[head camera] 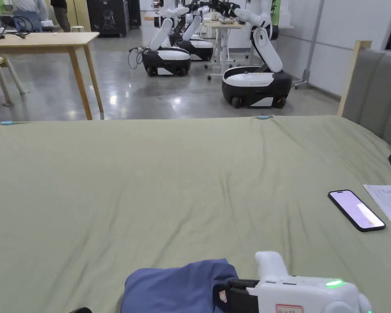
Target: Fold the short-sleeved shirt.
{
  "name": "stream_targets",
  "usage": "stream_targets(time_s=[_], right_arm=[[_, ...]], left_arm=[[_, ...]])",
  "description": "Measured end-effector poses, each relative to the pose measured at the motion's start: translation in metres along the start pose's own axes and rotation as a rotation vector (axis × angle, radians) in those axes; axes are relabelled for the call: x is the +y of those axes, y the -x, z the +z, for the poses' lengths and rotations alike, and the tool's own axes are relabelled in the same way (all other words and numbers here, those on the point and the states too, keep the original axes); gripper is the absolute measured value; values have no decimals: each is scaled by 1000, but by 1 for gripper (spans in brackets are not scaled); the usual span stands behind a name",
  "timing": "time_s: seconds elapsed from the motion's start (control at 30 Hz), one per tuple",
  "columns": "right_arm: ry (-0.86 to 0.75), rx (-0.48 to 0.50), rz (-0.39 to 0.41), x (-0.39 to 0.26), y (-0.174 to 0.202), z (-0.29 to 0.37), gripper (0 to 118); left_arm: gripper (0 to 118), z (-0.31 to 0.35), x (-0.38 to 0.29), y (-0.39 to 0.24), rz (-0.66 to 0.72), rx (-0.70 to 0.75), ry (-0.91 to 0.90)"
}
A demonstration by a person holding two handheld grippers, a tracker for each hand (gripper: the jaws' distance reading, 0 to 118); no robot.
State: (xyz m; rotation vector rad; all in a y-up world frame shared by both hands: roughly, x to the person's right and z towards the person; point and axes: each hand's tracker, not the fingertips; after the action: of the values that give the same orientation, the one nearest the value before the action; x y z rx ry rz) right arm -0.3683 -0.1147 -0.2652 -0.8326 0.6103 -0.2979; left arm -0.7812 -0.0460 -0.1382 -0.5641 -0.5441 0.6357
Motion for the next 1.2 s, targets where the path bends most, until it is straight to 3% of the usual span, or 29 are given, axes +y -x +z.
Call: stream_targets(time_s=[0.2, 0.3, 0.33, 0.37, 0.4, 0.43, 0.73, 0.9, 0.93, 0.97, 1.0, 1.03, 1.2], right_arm=[[17, 31, -84, -7, -15, -16, 1], [18, 18, -61, -7, -11, -16, 1], [19, 13, -55, -8, -9, -16, 1], [20, 11, -54, -7, -9, -15, 1], [23, 8, -52, -6, -9, -16, 1], [24, 6, -47, -6, -8, -16, 1], [7, -8, -43, -10, -5, -15, 1], [2, -3, -48, -11, -7, -15, 1], [1, -2, -49, -11, -7, -15, 1], [0, -3, -49, -12, -7, -15, 1], [-3, -4, -51, -13, -7, -15, 1], [-6, -7, -54, -14, -7, -15, 1], [-21, -16, -50, -16, -1, -18, 1]], left_arm=[[0, 9, -7, 5, 12, 26, 8], [5, 5, -7, 9, 31, 1, 9], [18, 0, -6, 11, 49, -17, 18], [48, -5, -4, 13, 59, -30, 26], [109, -15, -3, 16, 64, -29, 45], [118, -25, -3, 19, 64, -20, 70], [118, -133, -10, 84, 183, -36, 232], [115, -173, -23, 83, 202, -54, 255], [105, -179, -25, 72, 153, -39, 240], [75, -182, -25, 65, 124, -25, 223], [36, -184, -22, 60, 115, 21, 241], [36, -186, -20, 60, 97, 87, 231], [36, -183, -4, 70, 114, 10, 279]])
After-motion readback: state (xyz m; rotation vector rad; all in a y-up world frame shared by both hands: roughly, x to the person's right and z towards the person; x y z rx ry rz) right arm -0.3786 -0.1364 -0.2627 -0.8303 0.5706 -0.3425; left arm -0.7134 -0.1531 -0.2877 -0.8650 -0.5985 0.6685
